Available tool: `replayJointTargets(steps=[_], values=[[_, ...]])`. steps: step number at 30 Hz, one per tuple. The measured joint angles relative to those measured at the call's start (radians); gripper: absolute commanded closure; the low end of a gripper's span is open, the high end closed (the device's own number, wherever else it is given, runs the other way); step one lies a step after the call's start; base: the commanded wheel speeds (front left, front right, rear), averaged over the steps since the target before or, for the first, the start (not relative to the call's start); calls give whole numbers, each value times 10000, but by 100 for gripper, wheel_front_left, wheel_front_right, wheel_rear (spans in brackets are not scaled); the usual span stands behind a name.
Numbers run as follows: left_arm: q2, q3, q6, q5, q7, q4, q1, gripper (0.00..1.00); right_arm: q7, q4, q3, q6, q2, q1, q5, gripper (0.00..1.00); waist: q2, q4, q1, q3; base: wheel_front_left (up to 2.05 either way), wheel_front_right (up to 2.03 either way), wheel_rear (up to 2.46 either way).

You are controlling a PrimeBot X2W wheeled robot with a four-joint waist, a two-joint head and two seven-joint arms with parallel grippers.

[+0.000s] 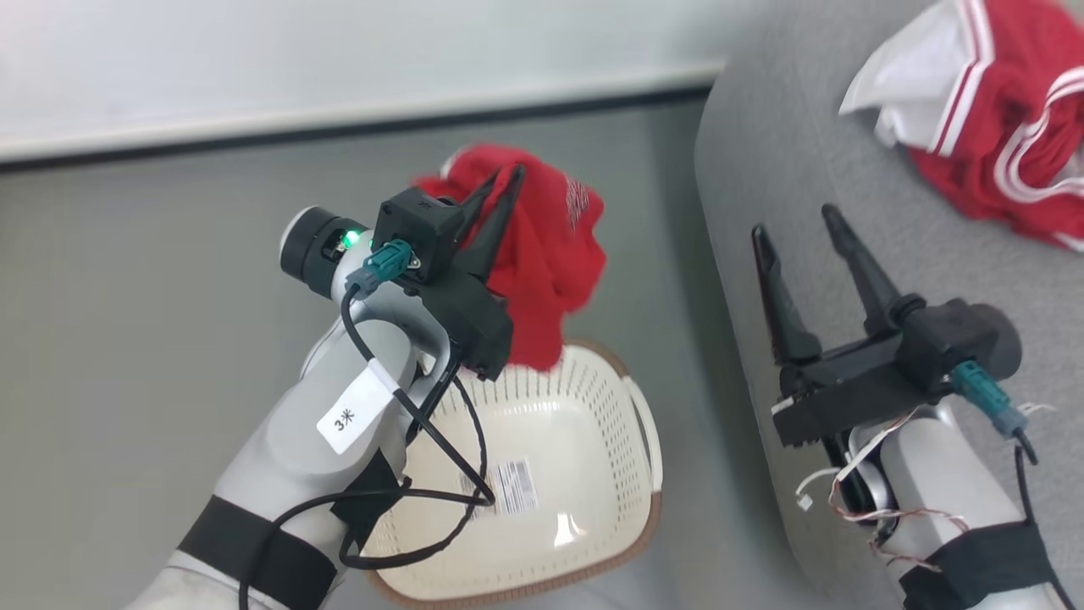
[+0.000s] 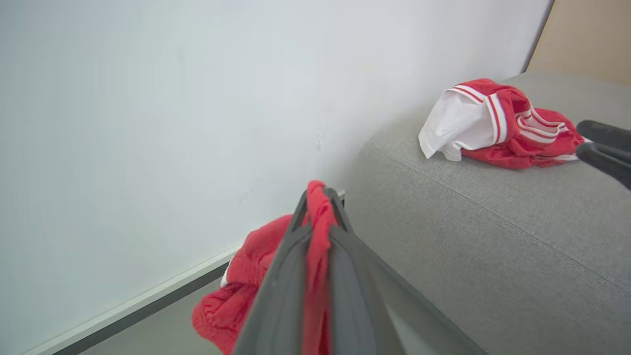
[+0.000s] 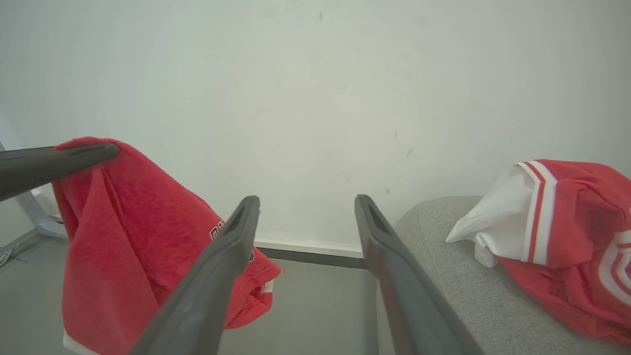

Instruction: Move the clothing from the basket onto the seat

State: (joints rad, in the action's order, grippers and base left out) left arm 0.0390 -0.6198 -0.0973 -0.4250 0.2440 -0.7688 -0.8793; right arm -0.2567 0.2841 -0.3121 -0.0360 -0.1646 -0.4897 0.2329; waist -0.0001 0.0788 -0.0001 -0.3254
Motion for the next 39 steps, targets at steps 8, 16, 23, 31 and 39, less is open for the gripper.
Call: replayJointTargets(steps=[8,16,23,31,39], values=[[-10,-334,2,-748,0,180,2,100,0,738,-522,-343,215,311,-2,0,0,-132,0,1201,0,0,0],[-13,-813,92,-1244,0,104,102,100,0,1160,-1352,-673,616,674,8,0,0,-218,0,2401,0,0,0],[-10,-1499,274,-1680,-25,376,657,100,2,1429,-2113,-792,679,1212,117,0,0,-270,-1,3412,0,0,0],[-17,-2180,570,-2086,-211,1043,950,100,0,1695,-2592,-872,698,1300,221,0,0,-476,0,4148,0,0,0],[0,-2778,813,-2535,-307,1898,1203,100,0,2171,-2853,-876,746,1199,322,0,1,-902,1,4366,0,0,0]])
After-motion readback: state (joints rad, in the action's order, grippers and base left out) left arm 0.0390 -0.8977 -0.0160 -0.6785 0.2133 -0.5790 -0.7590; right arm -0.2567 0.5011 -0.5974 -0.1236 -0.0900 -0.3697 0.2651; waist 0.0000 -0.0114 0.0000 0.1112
